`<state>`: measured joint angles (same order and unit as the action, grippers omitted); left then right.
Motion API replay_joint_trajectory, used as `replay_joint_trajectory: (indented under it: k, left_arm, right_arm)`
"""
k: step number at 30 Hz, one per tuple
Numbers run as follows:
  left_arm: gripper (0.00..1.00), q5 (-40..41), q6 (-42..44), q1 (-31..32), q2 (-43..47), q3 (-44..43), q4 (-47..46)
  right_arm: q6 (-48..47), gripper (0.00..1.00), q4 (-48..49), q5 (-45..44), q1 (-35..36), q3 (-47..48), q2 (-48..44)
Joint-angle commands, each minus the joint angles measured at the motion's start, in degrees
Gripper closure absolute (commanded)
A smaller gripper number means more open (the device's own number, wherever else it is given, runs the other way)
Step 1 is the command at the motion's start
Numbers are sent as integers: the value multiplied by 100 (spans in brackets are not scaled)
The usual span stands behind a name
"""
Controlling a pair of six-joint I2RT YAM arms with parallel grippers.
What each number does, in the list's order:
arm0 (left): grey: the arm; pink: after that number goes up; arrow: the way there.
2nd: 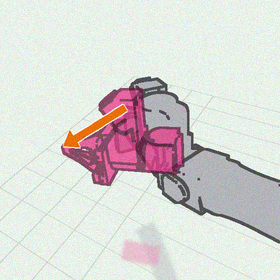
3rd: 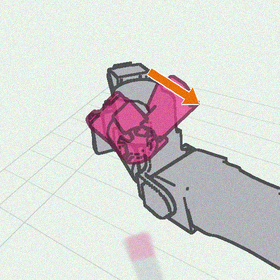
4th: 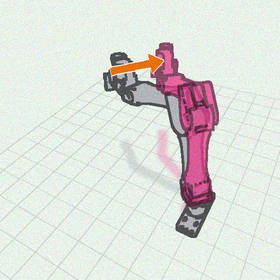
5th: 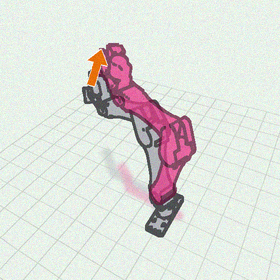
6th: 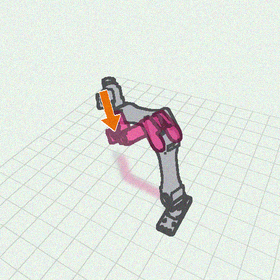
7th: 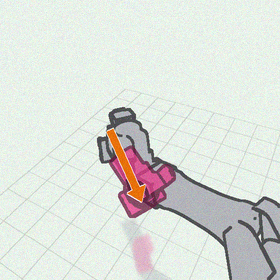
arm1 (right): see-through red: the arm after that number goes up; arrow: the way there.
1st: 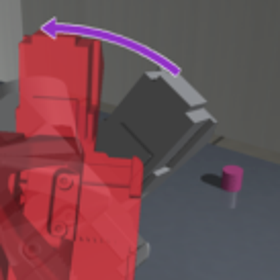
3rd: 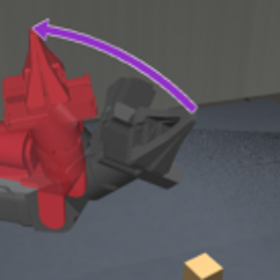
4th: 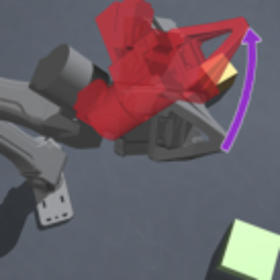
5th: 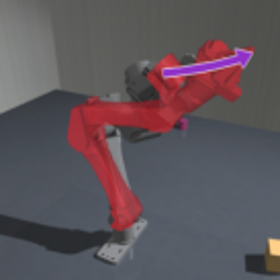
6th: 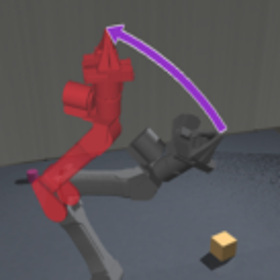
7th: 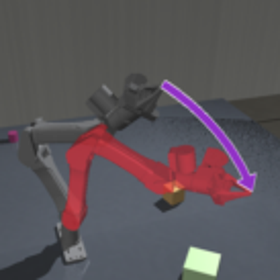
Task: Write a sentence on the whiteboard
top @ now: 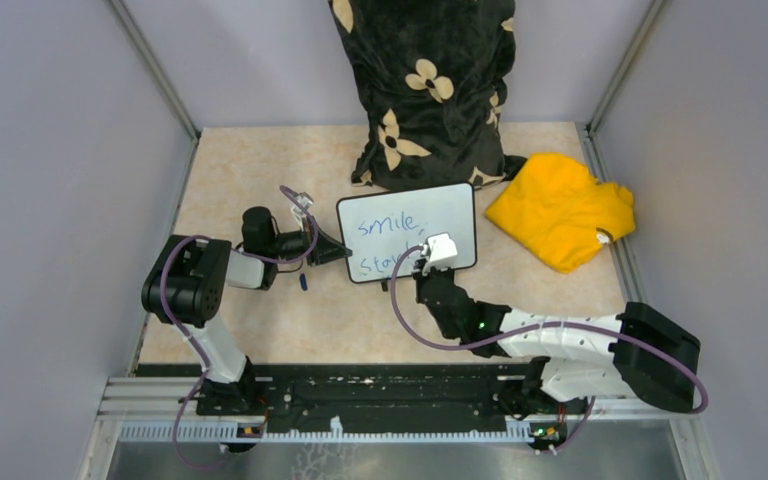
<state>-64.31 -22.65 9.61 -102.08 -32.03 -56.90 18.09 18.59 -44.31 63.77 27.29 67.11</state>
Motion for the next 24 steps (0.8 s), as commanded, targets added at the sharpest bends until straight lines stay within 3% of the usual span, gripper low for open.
replay_joint_trajectory:
  k: [1, 24]
  left_arm:
    - [100, 42, 51, 76, -153, -46, 315]
    - [100, 42, 55, 76, -153, -58, 322]
  right_arm:
    - [110, 100, -47, -2, 73, -43, -93]
    - [211, 100, -240, 112, 180, -118, -78]
